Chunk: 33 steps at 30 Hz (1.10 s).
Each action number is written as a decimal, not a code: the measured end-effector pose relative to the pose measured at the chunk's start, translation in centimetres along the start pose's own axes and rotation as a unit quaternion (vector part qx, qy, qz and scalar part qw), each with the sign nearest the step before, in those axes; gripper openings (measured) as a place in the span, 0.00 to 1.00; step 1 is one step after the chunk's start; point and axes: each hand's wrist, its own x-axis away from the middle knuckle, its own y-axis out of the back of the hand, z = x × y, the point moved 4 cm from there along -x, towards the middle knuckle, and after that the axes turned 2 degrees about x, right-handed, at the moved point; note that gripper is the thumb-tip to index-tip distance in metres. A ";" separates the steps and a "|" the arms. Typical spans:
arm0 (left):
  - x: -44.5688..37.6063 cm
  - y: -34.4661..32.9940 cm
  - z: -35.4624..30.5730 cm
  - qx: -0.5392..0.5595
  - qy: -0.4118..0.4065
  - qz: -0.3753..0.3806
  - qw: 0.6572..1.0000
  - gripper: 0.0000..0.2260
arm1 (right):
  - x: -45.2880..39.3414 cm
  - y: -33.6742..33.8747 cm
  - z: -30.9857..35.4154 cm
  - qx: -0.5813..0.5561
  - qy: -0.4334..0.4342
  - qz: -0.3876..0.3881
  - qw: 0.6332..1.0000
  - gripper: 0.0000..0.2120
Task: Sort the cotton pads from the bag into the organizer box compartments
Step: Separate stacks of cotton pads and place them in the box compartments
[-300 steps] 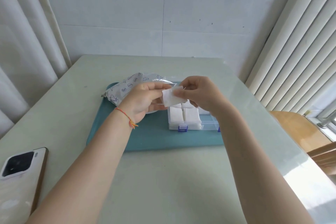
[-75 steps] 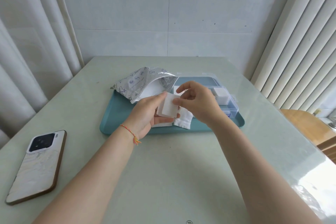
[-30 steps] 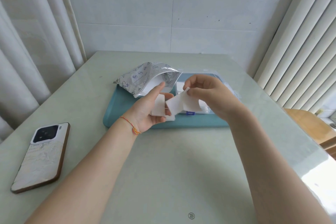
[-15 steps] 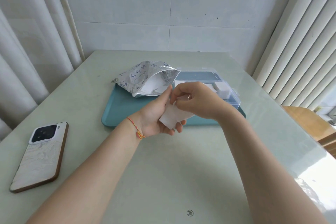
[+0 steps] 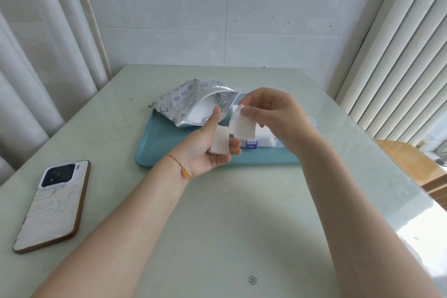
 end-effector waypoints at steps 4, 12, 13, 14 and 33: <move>0.3 -0.8 -0.1 0.037 0.008 0.041 0.998 0.34 | 0.3 -1.2 0.0 -0.060 -0.034 0.036 0.997 0.06; 0.5 -1.2 -0.3 0.036 -0.004 0.060 0.998 0.34 | 0.3 -2.6 -0.8 -0.007 -0.071 0.043 0.997 0.06; 0.4 -1.1 -0.3 0.038 -0.005 0.065 0.997 0.34 | 0.3 -2.8 -0.7 0.000 -0.071 0.041 0.997 0.06; 0.3 -1.1 -0.3 0.039 -0.006 0.068 0.997 0.34 | 0.4 -2.9 -0.6 0.007 -0.071 0.038 0.997 0.06; 2.4 4.9 -2.4 -0.113 -0.063 -0.131 0.983 0.12 | -2.1 -7.0 -2.8 0.435 -0.026 0.139 0.889 0.10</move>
